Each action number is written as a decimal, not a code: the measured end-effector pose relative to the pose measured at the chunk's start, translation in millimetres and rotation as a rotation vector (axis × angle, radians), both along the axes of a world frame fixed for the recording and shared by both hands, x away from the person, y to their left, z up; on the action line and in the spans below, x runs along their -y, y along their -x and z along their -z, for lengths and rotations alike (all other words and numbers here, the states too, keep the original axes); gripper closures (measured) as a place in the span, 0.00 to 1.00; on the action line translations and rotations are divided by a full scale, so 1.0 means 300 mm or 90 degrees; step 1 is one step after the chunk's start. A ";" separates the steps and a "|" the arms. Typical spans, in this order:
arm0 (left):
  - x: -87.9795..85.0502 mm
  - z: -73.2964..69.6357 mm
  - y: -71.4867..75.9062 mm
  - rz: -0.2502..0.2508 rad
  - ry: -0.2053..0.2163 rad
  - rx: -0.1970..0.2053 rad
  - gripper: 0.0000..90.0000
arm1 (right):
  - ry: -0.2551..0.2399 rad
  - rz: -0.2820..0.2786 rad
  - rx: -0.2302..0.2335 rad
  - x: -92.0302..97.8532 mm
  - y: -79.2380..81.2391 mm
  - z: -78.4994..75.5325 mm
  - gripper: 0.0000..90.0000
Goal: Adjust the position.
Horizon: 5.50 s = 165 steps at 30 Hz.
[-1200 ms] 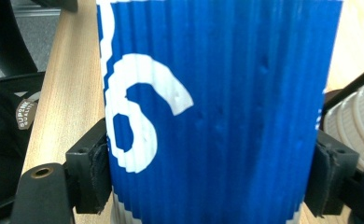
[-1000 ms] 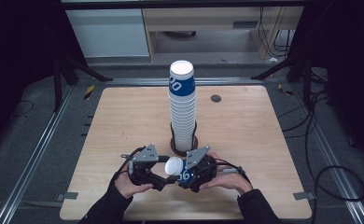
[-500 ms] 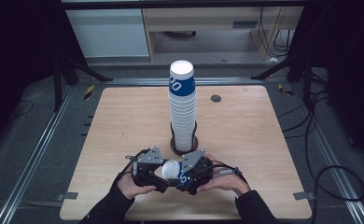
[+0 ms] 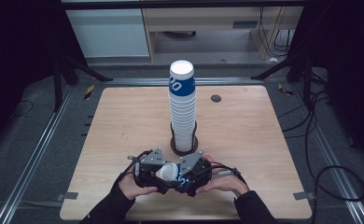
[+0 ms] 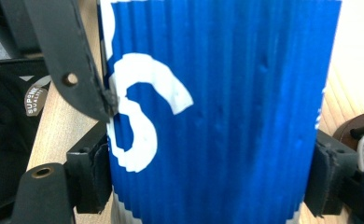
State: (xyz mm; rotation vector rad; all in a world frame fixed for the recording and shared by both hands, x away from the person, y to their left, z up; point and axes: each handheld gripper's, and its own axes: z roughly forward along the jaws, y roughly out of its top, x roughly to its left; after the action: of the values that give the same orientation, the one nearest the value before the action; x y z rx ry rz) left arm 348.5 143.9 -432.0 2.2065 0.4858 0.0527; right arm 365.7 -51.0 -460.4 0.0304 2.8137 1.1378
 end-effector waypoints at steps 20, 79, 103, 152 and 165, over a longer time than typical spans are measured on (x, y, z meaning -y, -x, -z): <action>-0.046 -0.037 -0.008 -0.035 0.028 0.010 0.28 | -0.038 0.048 -0.026 0.020 -0.028 -0.020 0.08; -0.114 -0.119 -0.057 -0.061 0.225 0.057 0.28 | -0.291 0.172 -0.075 0.272 -0.053 -0.125 0.06; -0.055 -0.108 -0.020 0.014 0.231 0.030 0.28 | -0.289 0.093 -0.119 0.201 -0.036 -0.102 0.05; -0.117 -0.058 -0.037 -0.001 0.107 0.015 0.17 | -0.224 0.094 -0.036 0.268 -0.065 -0.138 0.17; -0.087 -0.025 -0.041 0.015 0.075 0.002 0.17 | -0.141 0.074 -0.016 0.215 -0.066 -0.109 0.17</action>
State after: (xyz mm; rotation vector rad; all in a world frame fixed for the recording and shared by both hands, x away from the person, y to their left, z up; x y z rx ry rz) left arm 360.9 169.9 -424.6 2.0955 0.4490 0.0145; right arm 385.5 -115.5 -427.7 0.2254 2.6517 1.4233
